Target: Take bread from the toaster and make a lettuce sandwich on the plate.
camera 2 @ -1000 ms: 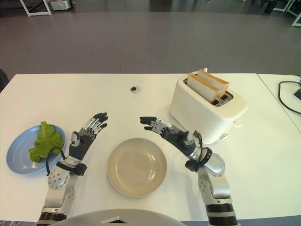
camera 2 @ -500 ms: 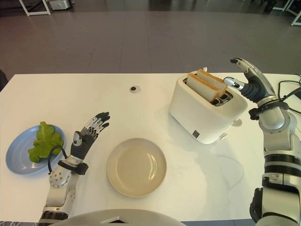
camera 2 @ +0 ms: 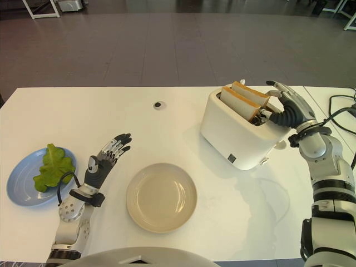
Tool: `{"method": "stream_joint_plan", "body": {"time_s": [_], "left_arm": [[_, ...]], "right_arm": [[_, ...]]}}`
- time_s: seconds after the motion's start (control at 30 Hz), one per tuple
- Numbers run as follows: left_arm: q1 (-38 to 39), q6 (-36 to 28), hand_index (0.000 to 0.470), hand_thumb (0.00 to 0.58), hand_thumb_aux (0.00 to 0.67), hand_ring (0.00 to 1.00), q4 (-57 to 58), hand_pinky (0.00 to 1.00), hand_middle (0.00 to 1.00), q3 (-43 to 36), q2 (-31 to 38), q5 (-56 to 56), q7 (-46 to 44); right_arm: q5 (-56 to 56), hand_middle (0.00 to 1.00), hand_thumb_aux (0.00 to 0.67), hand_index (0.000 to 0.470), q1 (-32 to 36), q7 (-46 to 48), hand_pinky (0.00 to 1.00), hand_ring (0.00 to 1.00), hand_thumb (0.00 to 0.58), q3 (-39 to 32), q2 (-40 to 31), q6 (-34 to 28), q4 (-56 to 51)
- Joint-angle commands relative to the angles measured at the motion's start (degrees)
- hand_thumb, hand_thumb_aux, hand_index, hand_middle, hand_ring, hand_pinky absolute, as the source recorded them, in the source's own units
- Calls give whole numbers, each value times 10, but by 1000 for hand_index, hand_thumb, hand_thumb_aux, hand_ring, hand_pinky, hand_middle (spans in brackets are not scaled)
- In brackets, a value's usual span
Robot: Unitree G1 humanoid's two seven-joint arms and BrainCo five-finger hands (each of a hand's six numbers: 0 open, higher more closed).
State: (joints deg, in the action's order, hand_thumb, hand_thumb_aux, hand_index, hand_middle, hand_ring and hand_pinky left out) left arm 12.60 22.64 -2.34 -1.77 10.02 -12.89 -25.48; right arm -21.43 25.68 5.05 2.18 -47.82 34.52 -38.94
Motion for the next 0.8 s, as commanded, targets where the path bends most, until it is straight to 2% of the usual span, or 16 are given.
{"method": "stream_joint_plan", "body": {"time_s": [0.03, 0.07, 0.1, 0.13, 0.4, 0.53, 0.67, 0.8], "left_arm": [[-4, 0, 0, 0, 0, 0, 7, 0, 0, 1, 4, 9, 0], [-4, 0, 0, 0, 0, 0, 8, 0, 0, 1, 4, 9, 0], [-4, 0, 0, 0, 0, 0, 9, 0, 0, 2, 4, 10, 0], [-5, 1, 0, 0, 0, 0, 9, 0, 0, 3, 4, 10, 0], [-5, 3, 0, 0, 0, 0, 11, 0, 0, 3, 5, 11, -2], [-6, 2, 0, 0, 0, 0, 8, 0, 0, 1, 4, 13, 0], [-4, 4, 0, 0, 0, 0, 4, 0, 0, 0, 2, 16, 3], [-3, 8, 0, 0, 0, 0, 2, 0, 0, 1, 1, 16, 4]], "right_arm": [[26, 0, 431, 302, 10, 24, 0, 0, 506, -9, 17, 10, -5], [27, 0, 457, 321, 12, 25, 0, 0, 521, -10, 19, 10, -8], [27, 0, 544, 382, 14, 23, 0, 0, 559, -10, 21, 11, -12], [32, 0, 670, 470, 16, 24, 0, 0, 580, -10, 24, 10, -16], [94, 0, 670, 470, 26, 53, 0, 0, 580, 7, 47, 11, -34], [214, 0, 670, 470, 39, 108, 0, 0, 580, 66, 57, -13, -12], [391, 0, 670, 470, 49, 174, 0, 0, 580, 167, 43, -106, 87], [548, 0, 670, 470, -3, 221, 0, 0, 580, 214, 47, -257, 275]]}}
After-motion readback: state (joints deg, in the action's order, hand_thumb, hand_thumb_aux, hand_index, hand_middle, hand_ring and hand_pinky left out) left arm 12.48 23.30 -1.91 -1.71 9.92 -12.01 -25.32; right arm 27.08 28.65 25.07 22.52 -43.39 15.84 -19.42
